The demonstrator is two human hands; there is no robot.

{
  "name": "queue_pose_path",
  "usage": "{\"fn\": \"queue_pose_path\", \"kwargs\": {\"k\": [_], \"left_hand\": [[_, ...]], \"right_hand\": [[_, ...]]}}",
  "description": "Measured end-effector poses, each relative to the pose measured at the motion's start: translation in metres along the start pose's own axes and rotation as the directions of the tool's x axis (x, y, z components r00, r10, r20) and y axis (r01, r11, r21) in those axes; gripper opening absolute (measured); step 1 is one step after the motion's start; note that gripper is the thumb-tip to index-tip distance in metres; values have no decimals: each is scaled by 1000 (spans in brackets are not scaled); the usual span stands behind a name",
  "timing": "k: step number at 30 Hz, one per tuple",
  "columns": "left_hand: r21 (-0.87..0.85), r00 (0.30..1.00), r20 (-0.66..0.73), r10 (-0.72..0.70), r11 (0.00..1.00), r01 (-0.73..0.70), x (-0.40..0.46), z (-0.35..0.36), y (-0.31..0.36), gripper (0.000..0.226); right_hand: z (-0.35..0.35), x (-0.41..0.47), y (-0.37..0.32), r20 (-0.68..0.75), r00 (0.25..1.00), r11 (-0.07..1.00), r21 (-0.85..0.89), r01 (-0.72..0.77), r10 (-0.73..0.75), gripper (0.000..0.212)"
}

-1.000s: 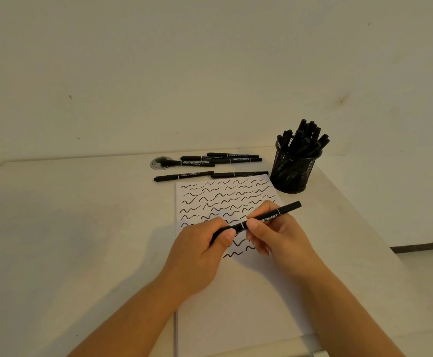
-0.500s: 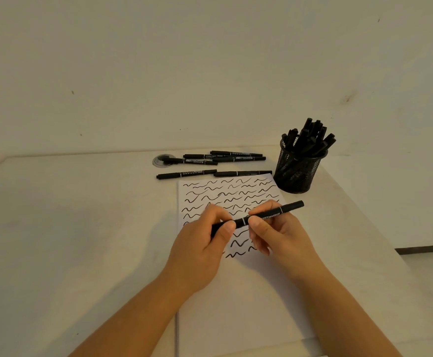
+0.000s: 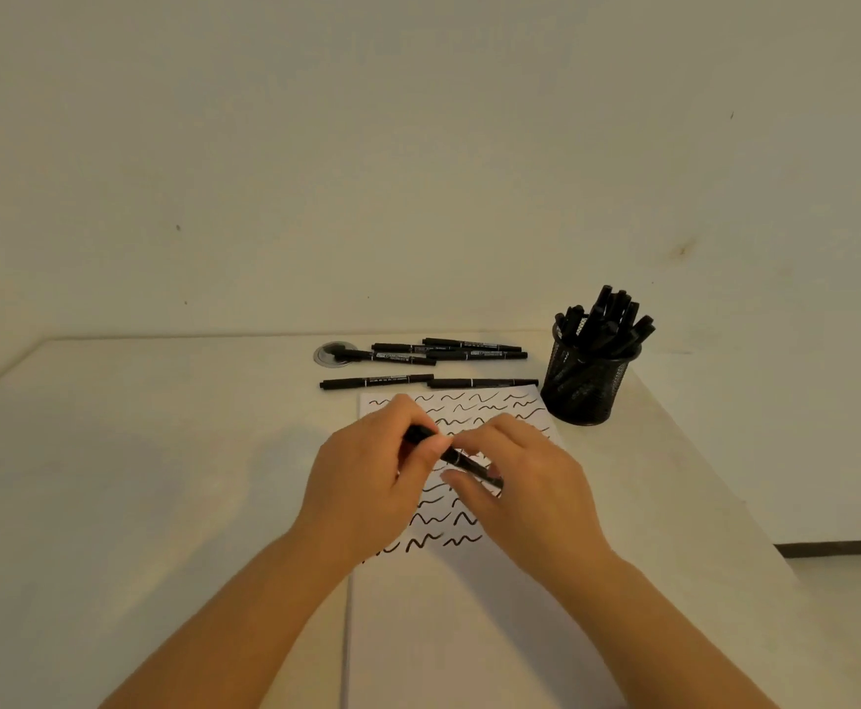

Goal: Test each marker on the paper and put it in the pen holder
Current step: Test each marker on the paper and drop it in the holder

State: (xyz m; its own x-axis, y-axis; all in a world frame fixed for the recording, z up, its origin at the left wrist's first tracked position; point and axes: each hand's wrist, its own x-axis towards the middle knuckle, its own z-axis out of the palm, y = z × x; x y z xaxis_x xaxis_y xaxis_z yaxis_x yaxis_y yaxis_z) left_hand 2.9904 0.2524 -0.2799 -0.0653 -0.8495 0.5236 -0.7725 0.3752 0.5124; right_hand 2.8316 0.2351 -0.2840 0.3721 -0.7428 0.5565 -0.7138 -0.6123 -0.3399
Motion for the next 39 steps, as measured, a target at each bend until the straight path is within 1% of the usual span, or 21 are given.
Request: {"fn": "queue_pose_path", "kwargs": {"k": [2,4,6,9,10,11,13,15,17,19,22,25,27,31,33,37,39], "left_hand": [[54,997,0,81,995,-81,11,0,8,17],[69,991,-22,130,989,-128,25,-2,14,23],[45,984,-55,168,985,-165,40,-3,19,25],[-85,984,-76,163,982,-169,62,1,24,29],[-99,985,-76,154,982,-161,70,5,23,30],[-76,988,-67,142,986,-147,79,10,19,29],[24,997,6,80,996,-80,97,21,4,27],[121,990,137,-18,993,1,109,34,-16,28],[211,965,252,-77,977,23,115,47,-36,28],[273,944,313,-108,962,19,118,58,-51,28],[323,924,353,-149,946,29,123,66,-63,28],[397,905,393,-166,918,-4,127,73,-70,27],[436,896,406,-180,900,-17,129,77,-73,26],[440,890,409,-203,898,2,131,83,-78,23],[434,891,402,-208,901,15,133,85,-80,21],[431,885,405,-230,902,37,136,90,-80,14],[439,878,408,-249,897,51,137,91,-80,15]], "right_hand": [[-6,9,-1,1,998,998,-1,56,-56,13],[-12,21,1,-14,998,998,23,57,-57,10],[-19,34,7,-15,1000,998,53,20,-20,10],[-34,55,21,-24,998,996,80,-50,52,11],[-41,63,28,-44,994,990,111,-92,97,11],[-48,71,37,-79,984,977,155,-144,158,12],[-65,86,55,-156,939,925,282,-255,306,17],[-79,99,72,-191,878,847,416,-332,438,23],[-87,107,86,-212,842,810,461,-361,496,28],[-89,110,96,-238,837,823,440,-359,492,32],[-87,111,106,-257,848,854,387,-348,463,36],[-84,113,113,-293,859,889,323,-325,421,40],[-81,113,115,-295,878,917,256,-307,377,43],[-70,111,114,-212,932,955,119,-273,293,52],[-62,109,114,-190,945,964,37,-265,267,52],[-49,108,110,-226,935,954,-58,-293,273,45],[-45,106,107,-246,935,954,-96,-284,254,43]]}}
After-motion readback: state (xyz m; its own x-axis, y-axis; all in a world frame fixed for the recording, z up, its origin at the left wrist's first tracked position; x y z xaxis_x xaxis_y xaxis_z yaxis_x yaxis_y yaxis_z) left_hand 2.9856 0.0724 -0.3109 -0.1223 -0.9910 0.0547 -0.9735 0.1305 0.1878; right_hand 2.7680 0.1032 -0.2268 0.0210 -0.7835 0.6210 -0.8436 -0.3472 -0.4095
